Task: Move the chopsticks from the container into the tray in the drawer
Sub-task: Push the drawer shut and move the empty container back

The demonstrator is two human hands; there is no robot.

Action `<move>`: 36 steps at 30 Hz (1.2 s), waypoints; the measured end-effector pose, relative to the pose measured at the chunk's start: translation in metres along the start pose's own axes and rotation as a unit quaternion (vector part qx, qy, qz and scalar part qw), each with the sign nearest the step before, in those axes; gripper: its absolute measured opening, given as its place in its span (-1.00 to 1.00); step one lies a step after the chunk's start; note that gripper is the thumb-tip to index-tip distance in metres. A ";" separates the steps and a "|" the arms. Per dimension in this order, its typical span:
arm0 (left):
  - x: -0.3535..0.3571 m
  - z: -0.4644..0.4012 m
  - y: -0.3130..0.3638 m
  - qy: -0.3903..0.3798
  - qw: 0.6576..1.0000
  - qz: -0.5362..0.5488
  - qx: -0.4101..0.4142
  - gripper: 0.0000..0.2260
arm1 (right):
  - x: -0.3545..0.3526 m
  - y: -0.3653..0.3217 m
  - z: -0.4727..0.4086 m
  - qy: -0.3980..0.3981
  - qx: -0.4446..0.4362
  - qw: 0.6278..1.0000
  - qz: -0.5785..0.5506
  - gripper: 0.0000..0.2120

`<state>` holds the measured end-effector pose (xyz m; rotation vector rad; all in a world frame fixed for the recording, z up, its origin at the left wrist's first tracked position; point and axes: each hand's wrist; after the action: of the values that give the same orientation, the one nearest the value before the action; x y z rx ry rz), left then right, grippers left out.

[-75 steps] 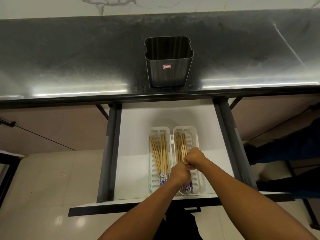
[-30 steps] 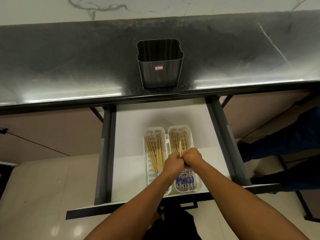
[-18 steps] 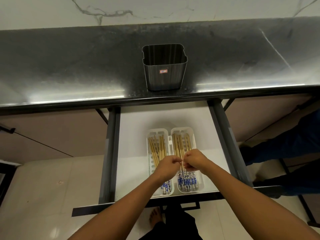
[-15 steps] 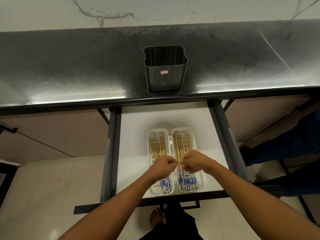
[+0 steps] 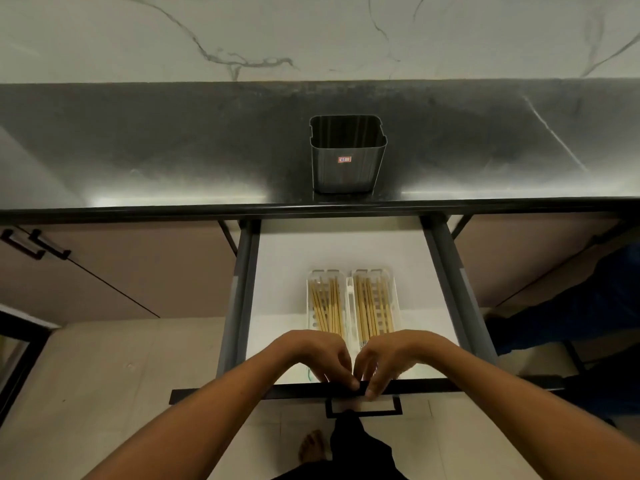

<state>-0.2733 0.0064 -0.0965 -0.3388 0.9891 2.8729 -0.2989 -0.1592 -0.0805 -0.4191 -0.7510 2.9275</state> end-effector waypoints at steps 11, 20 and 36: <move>0.019 -0.012 0.002 0.114 0.981 -0.152 0.035 -0.64 | 0.018 0.004 -0.002 0.117 -0.031 0.987 0.109 -0.63; 0.000 -0.005 0.005 0.190 0.961 -0.182 0.089 -0.72 | -0.006 0.003 -0.004 0.153 -0.049 0.979 0.124 -0.62; -0.084 -0.030 0.008 0.499 0.827 -0.257 -0.027 -0.88 | -0.100 0.010 -0.030 0.494 0.031 0.849 0.186 -0.79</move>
<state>-0.1873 -0.0188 -0.0951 -1.8905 0.6891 2.1127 -0.1942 -0.1699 -0.0870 -2.0108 -0.4162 2.4158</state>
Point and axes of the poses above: each hand's wrist, its own z-axis away from the middle knuckle, its own x-axis out of the palm, y = z × x
